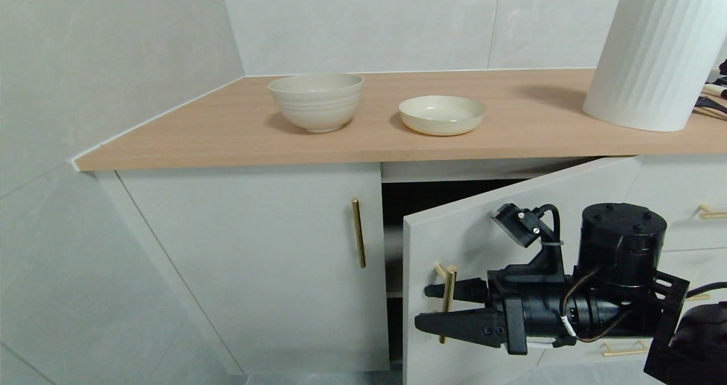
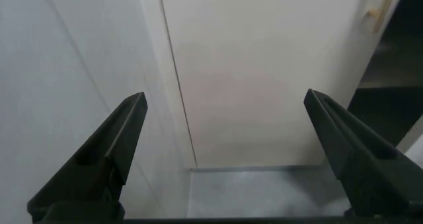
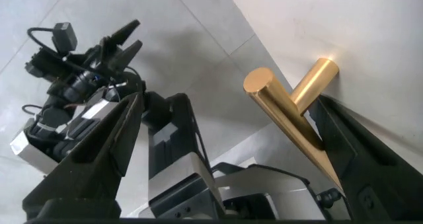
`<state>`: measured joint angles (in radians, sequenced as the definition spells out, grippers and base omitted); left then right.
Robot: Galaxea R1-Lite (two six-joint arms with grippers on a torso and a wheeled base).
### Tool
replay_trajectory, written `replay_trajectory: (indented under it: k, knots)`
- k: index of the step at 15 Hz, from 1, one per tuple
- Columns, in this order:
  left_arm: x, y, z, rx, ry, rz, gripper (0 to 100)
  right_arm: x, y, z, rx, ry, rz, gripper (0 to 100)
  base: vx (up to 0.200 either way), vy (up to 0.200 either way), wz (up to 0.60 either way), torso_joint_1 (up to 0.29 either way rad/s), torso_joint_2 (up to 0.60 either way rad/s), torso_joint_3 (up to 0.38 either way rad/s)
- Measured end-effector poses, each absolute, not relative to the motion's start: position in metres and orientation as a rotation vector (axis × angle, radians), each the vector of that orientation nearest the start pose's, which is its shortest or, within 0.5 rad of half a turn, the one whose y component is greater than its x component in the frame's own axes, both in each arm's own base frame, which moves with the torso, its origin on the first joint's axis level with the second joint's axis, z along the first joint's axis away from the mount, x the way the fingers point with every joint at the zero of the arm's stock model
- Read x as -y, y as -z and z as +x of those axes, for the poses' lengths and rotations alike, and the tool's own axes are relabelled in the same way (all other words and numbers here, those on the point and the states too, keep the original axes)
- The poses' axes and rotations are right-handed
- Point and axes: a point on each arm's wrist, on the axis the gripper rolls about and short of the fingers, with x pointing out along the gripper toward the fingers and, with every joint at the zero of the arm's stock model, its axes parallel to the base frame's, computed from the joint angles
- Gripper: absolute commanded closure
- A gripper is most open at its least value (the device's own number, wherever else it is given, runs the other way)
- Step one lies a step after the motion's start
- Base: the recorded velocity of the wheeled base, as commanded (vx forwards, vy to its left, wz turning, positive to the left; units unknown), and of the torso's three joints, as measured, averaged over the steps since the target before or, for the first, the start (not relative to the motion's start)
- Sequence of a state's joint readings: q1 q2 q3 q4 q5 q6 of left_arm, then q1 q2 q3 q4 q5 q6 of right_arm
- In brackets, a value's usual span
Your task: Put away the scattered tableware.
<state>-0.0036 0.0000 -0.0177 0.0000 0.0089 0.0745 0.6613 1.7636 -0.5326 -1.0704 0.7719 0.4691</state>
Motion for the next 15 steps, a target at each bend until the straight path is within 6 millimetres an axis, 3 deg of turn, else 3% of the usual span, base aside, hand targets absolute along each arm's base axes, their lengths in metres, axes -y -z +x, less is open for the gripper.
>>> replay_trajectory:
  k: [4, 7, 11, 13, 15]
  knots:
    - [0.003, -0.116, -0.03, 0.046, 0.138, 0.092, 0, -0.182, -0.138, 0.206, -0.52, -1.361, 0.393, 0, 0.0, 0.0, 0.0, 0.0, 0.0, 0.0]
    - [0.005, -0.159, -0.014, -0.019, 0.234, 0.088, 0, -0.18, -0.136, 0.202, -0.539, -1.389, 0.392, 0, 0.0, 0.0, 0.0, 0.0, 0.0, 0.0]
    - [0.011, -0.213, 0.044, -0.131, 0.38, 0.06, 0, -0.178, -0.137, 0.198, -0.546, -1.411, 0.391, 0, 0.0, 0.0, 0.0, 0.0, 0.0, 0.0]
    - [0.022, -0.225, 0.068, -0.149, 0.506, 0.044, 0, -0.178, -0.137, 0.197, -0.547, -1.415, 0.39, 0, 0.0, 0.0, 0.0, 0.0, 0.0, 0.0]
    - [0.047, -0.234, 0.096, -0.15, 0.671, 0.022, 0, -0.178, -0.138, 0.195, -0.546, -1.423, 0.388, 0, 0.0, 0.0, 0.0, 0.0, 0.0, 0.0]
